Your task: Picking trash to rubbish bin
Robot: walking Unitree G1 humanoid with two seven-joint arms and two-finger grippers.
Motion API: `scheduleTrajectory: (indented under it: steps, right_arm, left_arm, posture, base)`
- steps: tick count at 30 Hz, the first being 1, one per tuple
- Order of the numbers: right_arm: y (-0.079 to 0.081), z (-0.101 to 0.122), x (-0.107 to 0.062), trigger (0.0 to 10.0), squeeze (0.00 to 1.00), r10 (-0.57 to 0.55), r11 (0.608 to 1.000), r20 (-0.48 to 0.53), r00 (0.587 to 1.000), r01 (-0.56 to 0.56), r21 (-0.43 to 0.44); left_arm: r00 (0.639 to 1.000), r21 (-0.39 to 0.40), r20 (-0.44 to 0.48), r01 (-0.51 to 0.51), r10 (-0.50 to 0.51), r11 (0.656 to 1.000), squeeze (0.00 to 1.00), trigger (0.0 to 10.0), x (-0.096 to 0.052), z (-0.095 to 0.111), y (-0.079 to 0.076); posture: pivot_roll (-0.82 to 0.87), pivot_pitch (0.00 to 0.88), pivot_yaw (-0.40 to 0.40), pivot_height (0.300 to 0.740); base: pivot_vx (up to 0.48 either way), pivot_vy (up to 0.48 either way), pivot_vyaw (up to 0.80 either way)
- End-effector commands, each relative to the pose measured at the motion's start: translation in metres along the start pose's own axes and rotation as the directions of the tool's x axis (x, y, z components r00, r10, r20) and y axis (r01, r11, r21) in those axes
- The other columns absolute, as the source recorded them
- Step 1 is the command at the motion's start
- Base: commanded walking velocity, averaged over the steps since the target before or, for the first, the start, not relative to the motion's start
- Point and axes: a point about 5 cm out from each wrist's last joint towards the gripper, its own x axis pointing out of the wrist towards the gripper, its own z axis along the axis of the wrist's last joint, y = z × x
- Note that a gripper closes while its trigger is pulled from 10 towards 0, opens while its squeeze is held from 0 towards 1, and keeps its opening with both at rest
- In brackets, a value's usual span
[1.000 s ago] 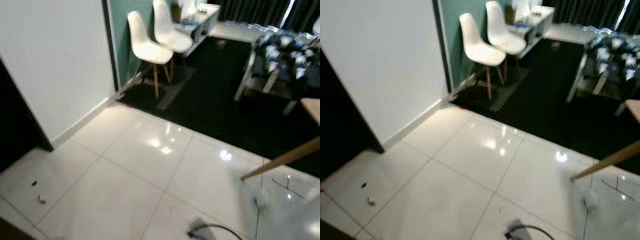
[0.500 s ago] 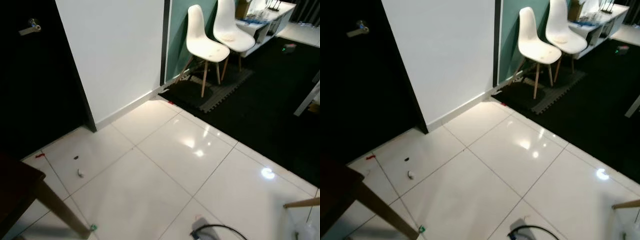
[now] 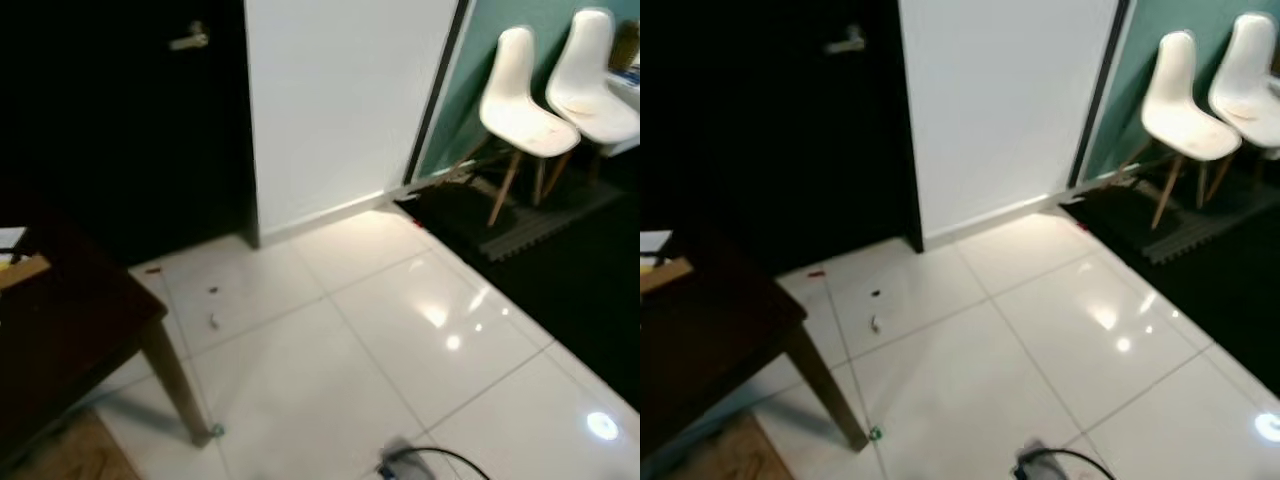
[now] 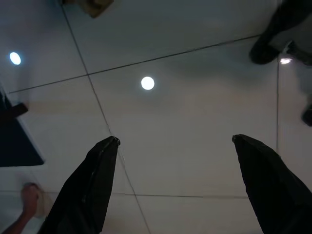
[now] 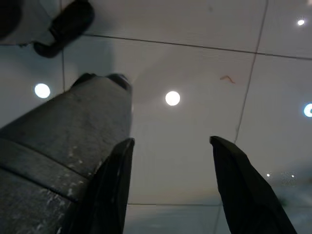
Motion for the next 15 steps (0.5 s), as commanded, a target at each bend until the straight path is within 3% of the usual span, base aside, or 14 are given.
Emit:
scheduleTrajectory:
  steps: [1,15]
  right_arm:
    - [0.0038,-0.0103,-0.0002,10.0,0.00,0.015,1.000,-0.034,0.999,-0.015,0.002]
    - [0.0068,-0.0110,0.0001,10.0,0.00,0.013,1.000,-0.031,0.999,-0.013,0.002]
  left_arm:
    - [1.000,0.007,-0.012,-0.007,0.007,1.000,0.00,10.0,-0.0002,-0.0045,0.0025]
    - [1.000,0.001,-0.011,-0.010,0.010,1.000,0.00,10.0,-0.0002,-0.0038,0.0033]
  posture:
    - [0.12,0.066,-0.003,0.740]
    - [0.12,0.070,-0.002,0.740]
  base:
    - [0.000,0.000,0.79]
    - [0.000,0.000,0.79]
